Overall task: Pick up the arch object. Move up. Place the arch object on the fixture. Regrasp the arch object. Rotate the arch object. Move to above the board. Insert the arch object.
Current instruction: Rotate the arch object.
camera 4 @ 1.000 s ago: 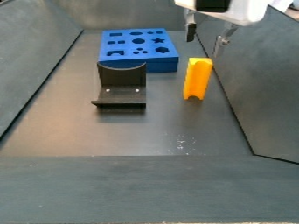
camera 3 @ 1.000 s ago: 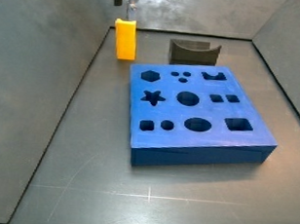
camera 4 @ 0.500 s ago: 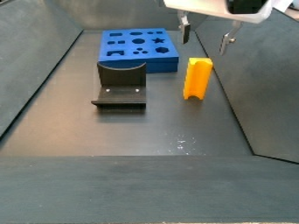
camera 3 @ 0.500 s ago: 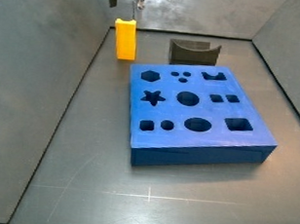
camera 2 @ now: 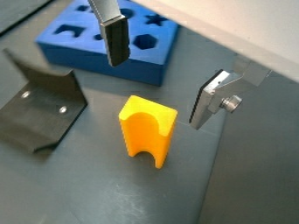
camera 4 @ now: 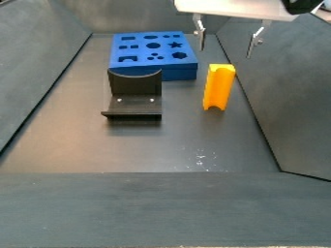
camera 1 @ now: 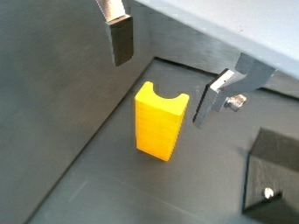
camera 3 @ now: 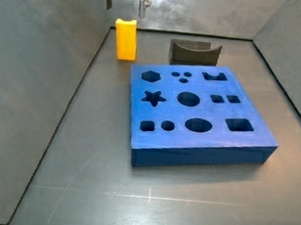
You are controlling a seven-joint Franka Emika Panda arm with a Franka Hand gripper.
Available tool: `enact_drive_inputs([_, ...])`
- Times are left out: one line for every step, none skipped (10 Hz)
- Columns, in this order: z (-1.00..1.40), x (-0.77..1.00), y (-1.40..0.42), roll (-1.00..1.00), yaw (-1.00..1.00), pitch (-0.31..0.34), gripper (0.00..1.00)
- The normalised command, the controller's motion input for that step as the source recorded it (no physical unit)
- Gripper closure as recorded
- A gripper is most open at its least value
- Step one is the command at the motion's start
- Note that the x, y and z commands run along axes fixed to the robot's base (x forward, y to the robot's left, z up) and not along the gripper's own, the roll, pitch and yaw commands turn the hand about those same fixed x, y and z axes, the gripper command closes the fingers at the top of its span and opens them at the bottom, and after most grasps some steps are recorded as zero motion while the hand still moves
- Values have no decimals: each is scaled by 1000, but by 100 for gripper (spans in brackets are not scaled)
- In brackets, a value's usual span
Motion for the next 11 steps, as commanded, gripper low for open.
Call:
enact_drive_inputs([-30, 44, -3, 0, 1000, -53, 0])
enact_drive_inputs([-31, 44, -3, 0, 1000, -65, 0])
enact_drive_inputs([-32, 42, -3, 0, 720, -67, 0])
enact_drive_inputs([-33, 41, -3, 0, 494, -67, 0])
enact_drive_inputs([-34, 39, -3, -1, 323, -66, 0])
enact_drive_inputs([-1000, 0, 0, 0, 0, 0, 0])
enact_drive_inputs([-1000, 6, 0, 0, -48, -5, 0])
enact_drive_inputs([-1000, 19, 0, -3, -45, -25, 0])
enact_drive_inputs([-1000, 20, 2, -7, -39, -31, 0])
enact_drive_inputs([-974, 23, 3, -10, -34, -37, 0])
enact_drive_inputs([-805, 21, 3, -18, -23, -40, 0])
